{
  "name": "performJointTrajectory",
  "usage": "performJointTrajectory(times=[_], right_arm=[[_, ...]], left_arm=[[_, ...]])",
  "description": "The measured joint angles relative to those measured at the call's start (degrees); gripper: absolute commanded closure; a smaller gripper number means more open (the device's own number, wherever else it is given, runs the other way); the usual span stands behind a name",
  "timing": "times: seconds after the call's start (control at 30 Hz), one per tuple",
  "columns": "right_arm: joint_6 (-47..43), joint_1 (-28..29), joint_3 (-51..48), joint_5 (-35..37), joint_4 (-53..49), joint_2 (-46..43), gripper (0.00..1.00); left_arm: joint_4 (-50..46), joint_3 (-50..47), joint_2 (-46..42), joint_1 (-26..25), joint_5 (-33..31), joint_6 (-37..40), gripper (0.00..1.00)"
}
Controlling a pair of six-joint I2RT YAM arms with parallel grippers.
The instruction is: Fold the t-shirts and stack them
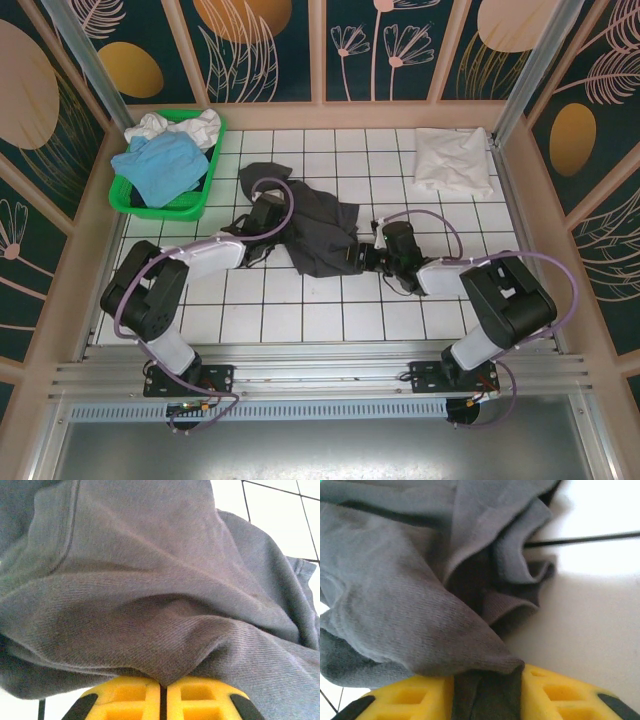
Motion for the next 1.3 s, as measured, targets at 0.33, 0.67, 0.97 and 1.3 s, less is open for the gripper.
performJointTrajectory(times=[0.33, 0.67, 0.97, 1.3], right_arm=[[-2.84, -8.02, 14.05, 5.51, -14.43, -11.23, 1.00], [-15.50, 2.54, 39.76, 7.02, -26.71, -16.74, 0.73], [-15.04, 5.40, 23.41, -0.44, -28.24, -5.51, 0.33], [-9.75, -10.08, 15.41, 8.55, -28.94, -13.14, 0.30]], left_arm=[[-5.79, 11.98, -8.28, -0.04, -1.57, 4.26, 1.00], [-1.05, 5.09, -26.14, 6.34, -5.99, 5.99, 0.84], [-5.95, -11.61, -17.31, 16.55, -13.42, 2.19, 0.02], [-4.72, -16.20, -24.09, 14.75, -4.09, -0.42, 0.06]])
